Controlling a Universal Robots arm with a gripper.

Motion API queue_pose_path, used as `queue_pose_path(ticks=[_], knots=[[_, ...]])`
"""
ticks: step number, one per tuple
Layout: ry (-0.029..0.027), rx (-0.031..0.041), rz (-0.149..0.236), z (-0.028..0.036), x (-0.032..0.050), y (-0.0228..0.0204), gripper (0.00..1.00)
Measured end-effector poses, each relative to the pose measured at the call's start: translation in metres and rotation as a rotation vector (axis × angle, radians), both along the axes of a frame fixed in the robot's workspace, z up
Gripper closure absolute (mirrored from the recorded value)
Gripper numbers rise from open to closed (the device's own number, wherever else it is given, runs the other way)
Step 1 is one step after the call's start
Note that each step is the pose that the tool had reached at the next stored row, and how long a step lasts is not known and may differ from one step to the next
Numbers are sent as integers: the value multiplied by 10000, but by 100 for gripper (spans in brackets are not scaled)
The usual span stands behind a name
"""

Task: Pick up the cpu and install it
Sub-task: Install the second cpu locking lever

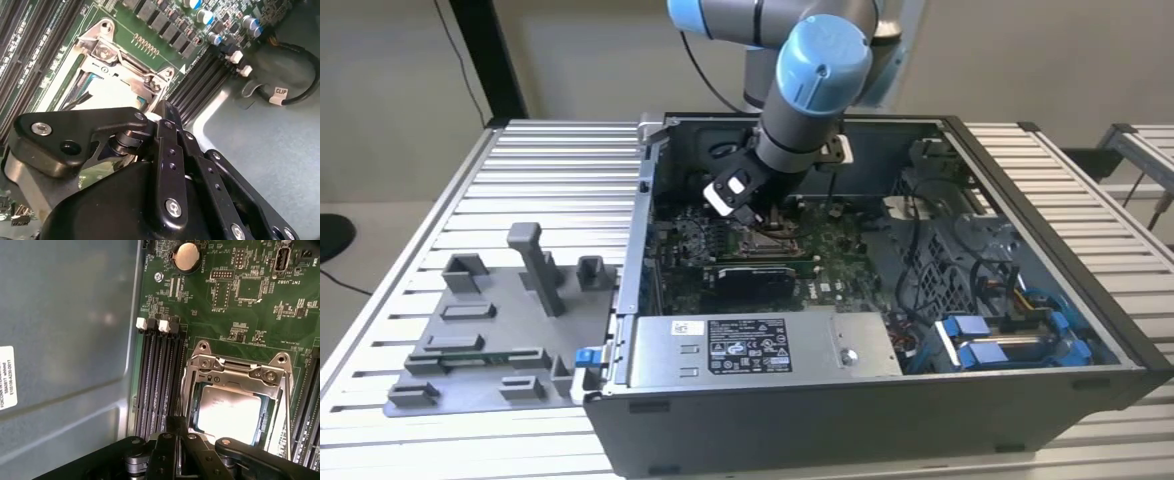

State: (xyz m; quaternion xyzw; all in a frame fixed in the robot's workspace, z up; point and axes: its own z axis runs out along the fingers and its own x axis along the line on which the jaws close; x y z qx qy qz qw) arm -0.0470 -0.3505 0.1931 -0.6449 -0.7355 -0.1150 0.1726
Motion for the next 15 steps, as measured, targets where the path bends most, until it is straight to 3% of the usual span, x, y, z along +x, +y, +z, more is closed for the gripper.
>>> queue_pose_path(ticks=[9,15], knots=[[0,-96,0,-7,71,8,100],[1,-119,1,-8,126,10,100]])
